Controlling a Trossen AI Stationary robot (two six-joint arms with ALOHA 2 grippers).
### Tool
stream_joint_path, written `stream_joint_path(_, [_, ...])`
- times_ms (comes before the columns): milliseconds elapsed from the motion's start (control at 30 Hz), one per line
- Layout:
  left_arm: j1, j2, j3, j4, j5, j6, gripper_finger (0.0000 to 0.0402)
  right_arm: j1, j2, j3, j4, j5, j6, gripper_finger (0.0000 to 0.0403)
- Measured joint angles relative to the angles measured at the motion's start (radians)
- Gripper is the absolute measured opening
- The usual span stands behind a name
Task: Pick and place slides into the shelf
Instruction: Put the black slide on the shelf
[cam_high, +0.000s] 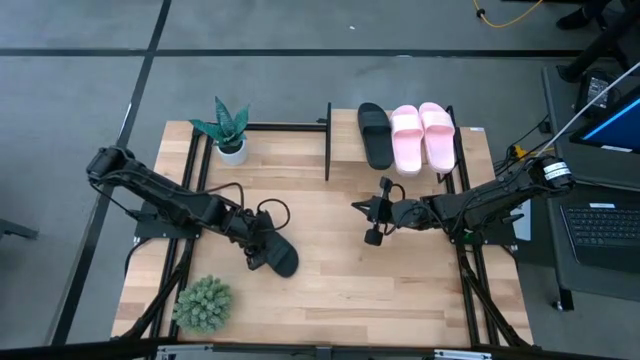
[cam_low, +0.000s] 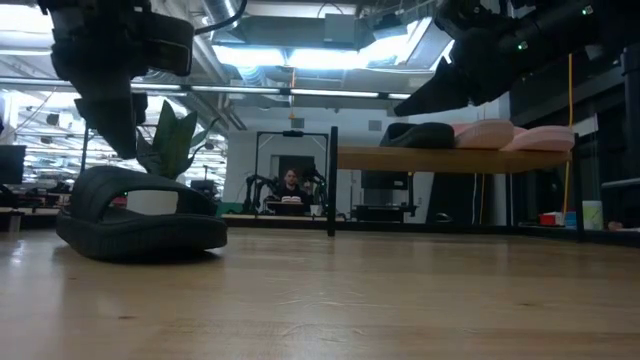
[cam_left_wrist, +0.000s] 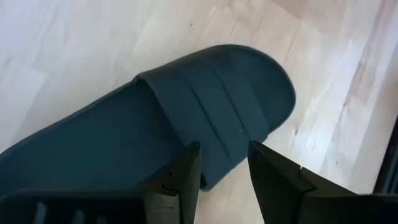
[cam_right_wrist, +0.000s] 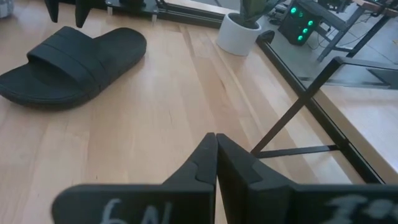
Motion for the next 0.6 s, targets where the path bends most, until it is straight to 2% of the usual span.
stream_joint_path(600, [0.000,0.083,0.000,0.003,0.025,-0.007,0.0126,0.000,0.000,0.000,-0.010,0.000,0.001,0.0010])
